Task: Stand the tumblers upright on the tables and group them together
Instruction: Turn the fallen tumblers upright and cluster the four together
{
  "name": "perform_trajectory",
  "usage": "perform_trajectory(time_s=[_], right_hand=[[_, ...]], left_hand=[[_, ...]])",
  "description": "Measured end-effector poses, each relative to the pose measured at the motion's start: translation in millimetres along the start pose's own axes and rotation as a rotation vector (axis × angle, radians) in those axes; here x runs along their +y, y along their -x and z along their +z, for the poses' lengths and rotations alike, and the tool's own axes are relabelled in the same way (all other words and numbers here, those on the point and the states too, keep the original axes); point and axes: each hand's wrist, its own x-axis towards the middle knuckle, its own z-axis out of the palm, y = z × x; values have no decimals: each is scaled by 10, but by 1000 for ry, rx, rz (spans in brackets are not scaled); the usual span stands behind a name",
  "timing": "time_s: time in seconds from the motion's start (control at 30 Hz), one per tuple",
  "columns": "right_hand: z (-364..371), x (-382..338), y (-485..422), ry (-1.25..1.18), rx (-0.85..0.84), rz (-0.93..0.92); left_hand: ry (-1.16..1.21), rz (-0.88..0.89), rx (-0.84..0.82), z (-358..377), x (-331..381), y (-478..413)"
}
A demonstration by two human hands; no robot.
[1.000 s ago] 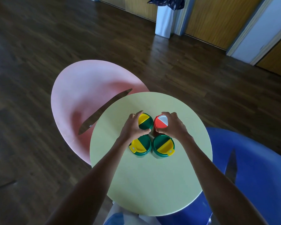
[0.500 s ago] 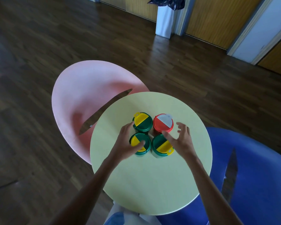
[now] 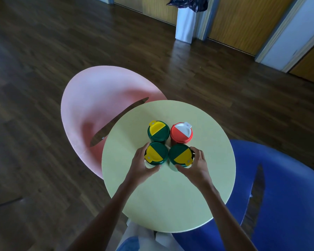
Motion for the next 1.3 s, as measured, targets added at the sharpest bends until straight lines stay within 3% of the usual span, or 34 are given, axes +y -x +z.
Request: perform_trajectory(time_s=[0.57, 1.07, 1.3], right_hand=[[23, 36, 27, -31, 47, -31], [6, 5, 49, 12, 16, -8], [-135, -110, -1, 117, 128, 42]], left_hand=[[56, -23, 23, -7, 12, -6], [-57, 8, -20, -42, 87, -54], [-225, 232, 171, -209, 324, -111]])
